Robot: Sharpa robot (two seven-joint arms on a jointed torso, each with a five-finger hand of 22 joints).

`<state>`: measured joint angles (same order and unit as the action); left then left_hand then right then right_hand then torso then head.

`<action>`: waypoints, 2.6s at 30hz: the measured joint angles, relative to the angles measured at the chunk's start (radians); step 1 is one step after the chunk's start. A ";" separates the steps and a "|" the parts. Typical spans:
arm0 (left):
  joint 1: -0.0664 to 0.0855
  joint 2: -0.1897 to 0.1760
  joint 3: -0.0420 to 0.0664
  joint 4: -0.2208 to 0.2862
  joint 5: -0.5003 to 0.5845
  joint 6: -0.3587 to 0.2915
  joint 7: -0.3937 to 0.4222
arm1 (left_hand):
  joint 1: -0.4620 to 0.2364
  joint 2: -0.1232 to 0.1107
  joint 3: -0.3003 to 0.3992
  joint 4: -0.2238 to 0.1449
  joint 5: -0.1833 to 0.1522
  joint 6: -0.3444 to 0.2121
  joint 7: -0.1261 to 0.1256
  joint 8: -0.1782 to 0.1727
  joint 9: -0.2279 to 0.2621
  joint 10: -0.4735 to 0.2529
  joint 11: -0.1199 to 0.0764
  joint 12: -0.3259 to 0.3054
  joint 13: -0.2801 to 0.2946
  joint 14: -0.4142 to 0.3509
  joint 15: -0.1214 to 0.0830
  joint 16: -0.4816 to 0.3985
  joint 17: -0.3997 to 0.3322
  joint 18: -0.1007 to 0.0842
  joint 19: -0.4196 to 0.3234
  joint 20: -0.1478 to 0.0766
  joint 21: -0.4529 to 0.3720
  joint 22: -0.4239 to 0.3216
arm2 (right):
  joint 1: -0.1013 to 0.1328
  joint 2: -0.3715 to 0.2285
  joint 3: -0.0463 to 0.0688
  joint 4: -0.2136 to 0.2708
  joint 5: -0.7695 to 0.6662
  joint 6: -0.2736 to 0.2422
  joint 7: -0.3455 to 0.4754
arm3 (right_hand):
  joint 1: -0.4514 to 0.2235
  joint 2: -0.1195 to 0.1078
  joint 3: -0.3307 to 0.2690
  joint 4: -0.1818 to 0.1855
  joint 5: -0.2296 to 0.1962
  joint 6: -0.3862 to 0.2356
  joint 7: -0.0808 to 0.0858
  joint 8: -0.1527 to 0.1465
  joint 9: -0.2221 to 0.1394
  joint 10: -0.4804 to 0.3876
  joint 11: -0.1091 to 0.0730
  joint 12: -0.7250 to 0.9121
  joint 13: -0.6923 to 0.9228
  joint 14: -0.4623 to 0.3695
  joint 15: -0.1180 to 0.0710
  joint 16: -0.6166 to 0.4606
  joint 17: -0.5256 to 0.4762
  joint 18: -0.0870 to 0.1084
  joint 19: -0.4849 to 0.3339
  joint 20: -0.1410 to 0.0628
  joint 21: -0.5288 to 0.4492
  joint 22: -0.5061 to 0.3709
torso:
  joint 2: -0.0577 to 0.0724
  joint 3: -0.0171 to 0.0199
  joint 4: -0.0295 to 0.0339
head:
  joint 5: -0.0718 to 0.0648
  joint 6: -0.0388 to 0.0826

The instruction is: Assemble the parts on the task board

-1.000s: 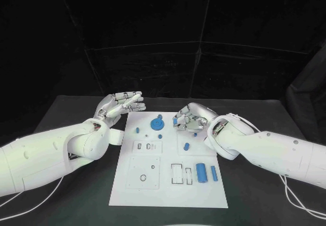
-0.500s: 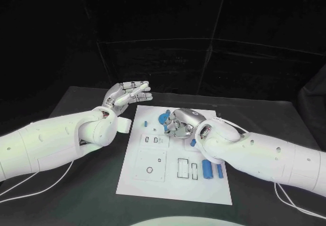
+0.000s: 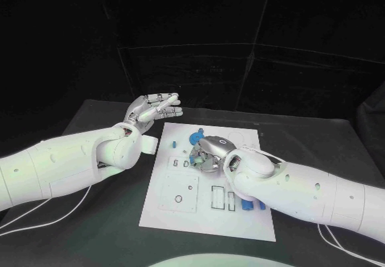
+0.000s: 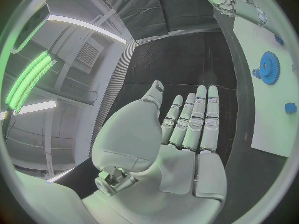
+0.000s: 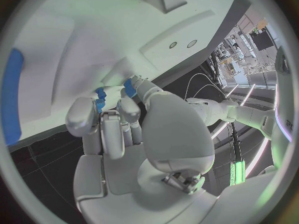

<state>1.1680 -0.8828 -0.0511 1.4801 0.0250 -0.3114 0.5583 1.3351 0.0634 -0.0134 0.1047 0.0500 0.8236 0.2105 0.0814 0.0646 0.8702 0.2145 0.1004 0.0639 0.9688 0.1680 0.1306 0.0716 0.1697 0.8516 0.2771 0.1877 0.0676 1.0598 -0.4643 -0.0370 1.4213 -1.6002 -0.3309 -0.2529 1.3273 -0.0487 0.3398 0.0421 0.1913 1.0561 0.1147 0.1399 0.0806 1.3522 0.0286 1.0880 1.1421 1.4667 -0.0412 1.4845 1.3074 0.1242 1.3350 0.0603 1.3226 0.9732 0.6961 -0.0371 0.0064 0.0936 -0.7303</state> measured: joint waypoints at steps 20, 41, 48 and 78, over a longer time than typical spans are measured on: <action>0.000 0.003 0.000 -0.014 0.006 0.001 -0.001 | 0.000 0.000 0.000 0.000 0.000 0.000 0.000 0.000 0.000 0.000 0.000 0.000 0.000 0.000 0.000 0.000 -0.001 0.000 0.000 0.000 0.000 -0.001 | -0.002 0.009 0.004 -0.006 -0.038 0.032 -0.009 | -0.039 -0.028 0.003 -0.002 0.000 -0.004 0.000 -0.001 0.000 -0.003 0.003 -0.001 -0.002 0.000 0.000 -0.004 0.000 0.000 0.000 0.000 0.000 -0.001 | 0.001 0.0019 -0.0003 | 0.005 -0.007; 0.000 0.001 0.000 -0.015 0.007 0.003 -0.002 | 0.000 0.000 0.003 -0.003 0.000 0.000 0.000 0.000 0.000 0.000 0.000 0.000 0.000 0.000 0.000 0.000 -0.001 0.000 0.000 0.000 0.000 -0.001 | 0.000 0.005 0.006 0.003 -0.067 0.052 -0.026 | -0.095 -0.084 -0.025 -0.002 0.056 -0.019 0.013 -0.029 -0.007 -0.022 0.007 -0.039 -0.032 0.000 0.000 -0.019 0.001 0.000 0.002 0.002 -0.004 -0.011 | 0.002 0.0027 0.0003 | 0.004 -0.009; 0.000 0.001 0.000 -0.015 0.007 0.004 -0.003 | 0.000 0.000 0.003 -0.003 0.000 0.000 0.000 0.000 0.000 0.000 0.000 0.000 0.000 0.000 0.000 0.000 -0.001 0.000 0.000 0.000 0.000 -0.001 | -0.002 0.004 0.004 0.002 -0.069 0.045 -0.033 | -0.141 -0.104 -0.074 0.028 0.027 -0.072 0.019 -0.054 -0.014 -0.044 0.018 -0.079 -0.070 -0.001 0.001 -0.030 0.001 0.000 0.006 0.006 -0.004 -0.014 | 0.002 0.0031 0.0003 | 0.004 -0.008; 0.028 -0.017 0.000 0.003 -0.327 0.150 -0.344 | -0.134 0.012 -0.089 0.053 0.000 0.183 -0.075 0.107 0.032 0.368 -0.157 0.391 0.208 0.497 -0.188 1.073 0.968 0.000 0.482 -0.192 0.372 0.197 | 0.117 -0.375 0.032 0.221 0.412 -0.187 0.442 | 0.019 -0.029 -0.299 0.151 0.015 -0.181 0.043 -0.007 -0.007 -0.111 0.036 -0.137 -0.147 0.000 0.025 -0.122 -0.040 0.000 -0.035 0.027 -0.072 -0.123 | -0.015 0.0122 -0.0070 | 0.004 0.001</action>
<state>1.1959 -0.8998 -0.0508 1.4827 -0.3015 -0.1611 0.2138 1.2011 0.0750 -0.1022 0.1579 0.0500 1.0066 0.1352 0.1881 0.0969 1.2383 0.0574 0.4913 0.2721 1.4658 -0.0197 1.2032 1.0399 0.1695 1.3334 0.0854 0.5595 0.2644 1.1766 -0.8389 -0.0048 1.6424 -1.1881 -0.5179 0.1891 1.3464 -0.0773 0.0406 0.1928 0.2066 0.8756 0.1576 0.1325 0.0737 1.2412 0.0643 0.9514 0.9951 1.4668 -0.0160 1.3626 1.2678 0.1242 1.3002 0.0871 1.2505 0.8499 0.6813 -0.0249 -0.0006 0.0971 -0.7290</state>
